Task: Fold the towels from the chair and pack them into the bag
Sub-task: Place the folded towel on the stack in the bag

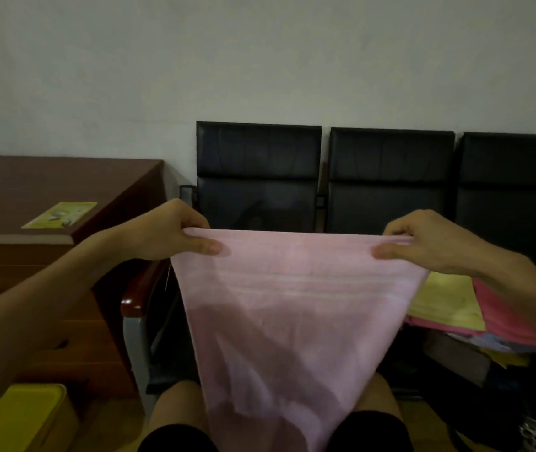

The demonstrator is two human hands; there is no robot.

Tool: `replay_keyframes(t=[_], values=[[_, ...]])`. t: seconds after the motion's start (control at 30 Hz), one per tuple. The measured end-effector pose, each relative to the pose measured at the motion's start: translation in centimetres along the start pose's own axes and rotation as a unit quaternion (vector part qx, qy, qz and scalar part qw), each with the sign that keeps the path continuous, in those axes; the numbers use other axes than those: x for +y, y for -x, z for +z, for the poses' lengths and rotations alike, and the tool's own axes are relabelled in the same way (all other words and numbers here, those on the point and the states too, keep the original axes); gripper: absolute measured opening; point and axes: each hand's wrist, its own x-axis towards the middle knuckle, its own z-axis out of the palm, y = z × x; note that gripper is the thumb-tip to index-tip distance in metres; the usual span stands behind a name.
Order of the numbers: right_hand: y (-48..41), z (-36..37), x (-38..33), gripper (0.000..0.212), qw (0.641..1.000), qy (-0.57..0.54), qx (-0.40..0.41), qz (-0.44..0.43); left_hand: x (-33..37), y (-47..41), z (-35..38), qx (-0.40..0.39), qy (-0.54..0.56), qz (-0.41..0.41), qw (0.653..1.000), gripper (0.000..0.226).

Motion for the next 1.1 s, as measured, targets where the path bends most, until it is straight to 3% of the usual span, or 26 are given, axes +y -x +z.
replay_keyframes(t=[0.1,0.2,0.3,0.43,0.63,0.9,1.1], values=[[0.2,0.9,1.2,0.016,1.000,-0.015,0.012,0.010,-1.4,0.5,0.4,-0.002,0.125,0.001,0.992,0.042],[0.3,1.8,2.1,0.020,0.994,-0.090,0.043,0.034,-3.0,0.7,2.1,0.087,0.272,-0.008,0.958,0.059],[0.4,2.9,2.1,0.027,0.987,-0.153,0.045,0.031,-2.8,0.6,5.0,0.193,0.364,-0.039,0.910,0.038],[0.1,4.9,1.9,0.033,0.959,-0.270,0.058,0.061,-2.7,0.0,8.1,0.274,0.314,-0.062,0.907,0.030],[0.9,10.2,1.7,0.038,0.902,-0.401,0.074,0.145,-4.3,-0.5,12.4,0.308,0.336,-0.145,0.878,0.018],[0.8,13.9,1.7,0.035,0.881,-0.435,0.055,0.178,-6.4,0.6,14.2,0.313,0.339,-0.213,0.861,0.018],[0.8,15.3,0.2,0.036,0.836,-0.491,0.061,0.238,-6.7,1.0,15.2,0.306,0.394,-0.244,0.832,0.019]])
